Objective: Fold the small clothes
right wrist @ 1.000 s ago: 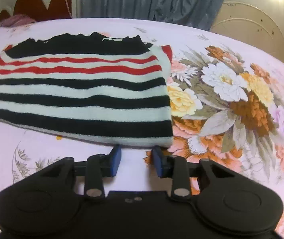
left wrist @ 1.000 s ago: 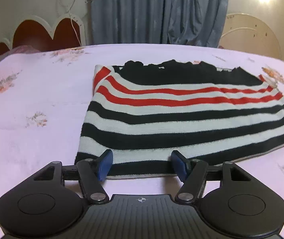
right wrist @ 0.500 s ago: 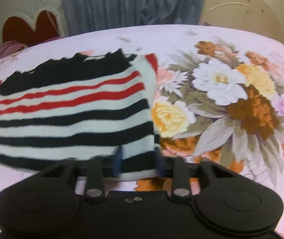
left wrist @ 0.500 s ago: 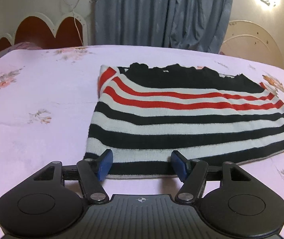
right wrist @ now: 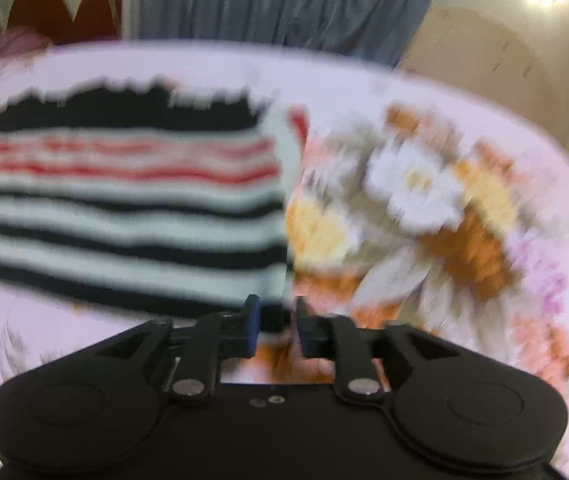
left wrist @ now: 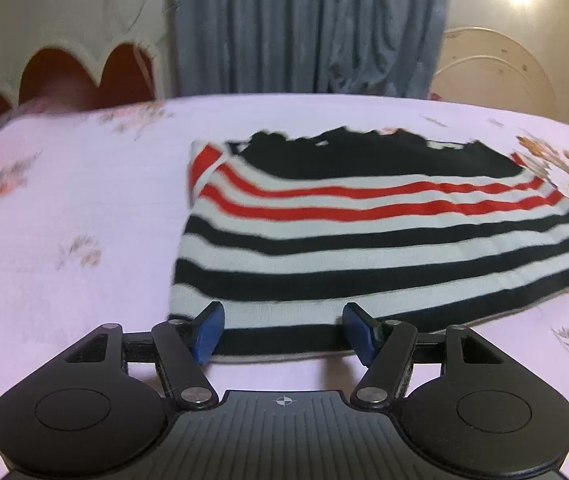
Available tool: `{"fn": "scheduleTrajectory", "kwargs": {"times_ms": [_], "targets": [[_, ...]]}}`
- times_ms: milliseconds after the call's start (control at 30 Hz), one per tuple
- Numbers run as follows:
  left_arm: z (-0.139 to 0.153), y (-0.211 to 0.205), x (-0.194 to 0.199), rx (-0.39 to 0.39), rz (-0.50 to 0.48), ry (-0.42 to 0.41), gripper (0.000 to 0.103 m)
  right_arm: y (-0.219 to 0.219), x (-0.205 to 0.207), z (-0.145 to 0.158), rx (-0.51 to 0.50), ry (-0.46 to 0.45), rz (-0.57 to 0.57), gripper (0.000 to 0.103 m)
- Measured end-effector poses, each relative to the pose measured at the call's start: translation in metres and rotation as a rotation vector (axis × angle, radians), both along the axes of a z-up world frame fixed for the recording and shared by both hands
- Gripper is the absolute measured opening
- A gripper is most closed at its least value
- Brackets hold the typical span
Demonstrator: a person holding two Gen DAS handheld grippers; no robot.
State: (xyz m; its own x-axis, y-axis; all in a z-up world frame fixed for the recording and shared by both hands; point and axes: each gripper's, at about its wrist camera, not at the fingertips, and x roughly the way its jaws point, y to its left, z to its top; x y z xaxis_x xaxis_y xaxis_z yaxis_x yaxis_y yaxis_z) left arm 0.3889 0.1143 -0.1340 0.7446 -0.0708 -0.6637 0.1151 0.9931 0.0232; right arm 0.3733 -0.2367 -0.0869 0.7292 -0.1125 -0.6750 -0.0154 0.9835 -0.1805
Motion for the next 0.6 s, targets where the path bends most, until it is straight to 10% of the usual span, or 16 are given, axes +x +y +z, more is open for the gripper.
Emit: {"fn": "scheduleTrajectory", "kwargs": {"times_ms": [600], "targets": [[-0.006, 0.014, -0.008, -0.064, 0.037, -0.002, 0.068, 0.01, 0.005, -0.028, 0.036, 0.107, 0.025, 0.031]]}}
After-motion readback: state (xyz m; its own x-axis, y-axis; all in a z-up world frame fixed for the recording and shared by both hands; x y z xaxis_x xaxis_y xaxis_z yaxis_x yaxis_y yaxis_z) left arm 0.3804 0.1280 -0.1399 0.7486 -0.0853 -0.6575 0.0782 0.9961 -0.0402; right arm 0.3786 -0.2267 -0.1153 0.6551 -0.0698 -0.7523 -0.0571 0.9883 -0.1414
